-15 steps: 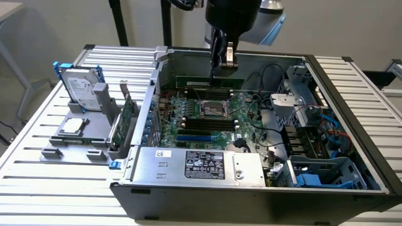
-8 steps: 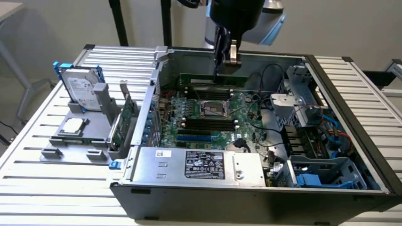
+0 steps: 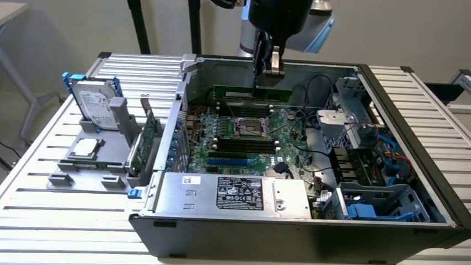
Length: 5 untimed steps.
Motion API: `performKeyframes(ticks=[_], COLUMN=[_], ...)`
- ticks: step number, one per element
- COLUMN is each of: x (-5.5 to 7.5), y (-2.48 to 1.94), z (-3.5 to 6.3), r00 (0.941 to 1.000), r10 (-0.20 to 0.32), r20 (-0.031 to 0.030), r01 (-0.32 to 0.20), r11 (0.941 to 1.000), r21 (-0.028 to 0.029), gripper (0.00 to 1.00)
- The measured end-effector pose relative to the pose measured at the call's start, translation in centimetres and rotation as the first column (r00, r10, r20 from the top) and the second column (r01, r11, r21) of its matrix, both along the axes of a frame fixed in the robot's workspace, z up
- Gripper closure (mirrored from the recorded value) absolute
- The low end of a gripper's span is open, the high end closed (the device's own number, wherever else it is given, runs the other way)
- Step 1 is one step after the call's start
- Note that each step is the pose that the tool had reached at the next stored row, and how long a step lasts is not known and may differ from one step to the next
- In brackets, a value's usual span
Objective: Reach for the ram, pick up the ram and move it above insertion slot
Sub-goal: 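Pick up the ram and move it above insertion slot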
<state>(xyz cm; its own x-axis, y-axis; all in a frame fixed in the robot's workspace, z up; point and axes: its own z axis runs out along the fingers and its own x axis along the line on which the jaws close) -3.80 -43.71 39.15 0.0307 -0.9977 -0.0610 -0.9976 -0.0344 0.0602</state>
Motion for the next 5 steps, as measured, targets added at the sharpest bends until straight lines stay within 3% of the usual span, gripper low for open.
performKeyframes(ticks=[5], x=[0.0], y=[0.0], z=[0.0], r00=[1.0], r10=[0.0], r20=[0.0], r01=[0.0], r11=[1.0], r21=[0.0], gripper=[0.86])
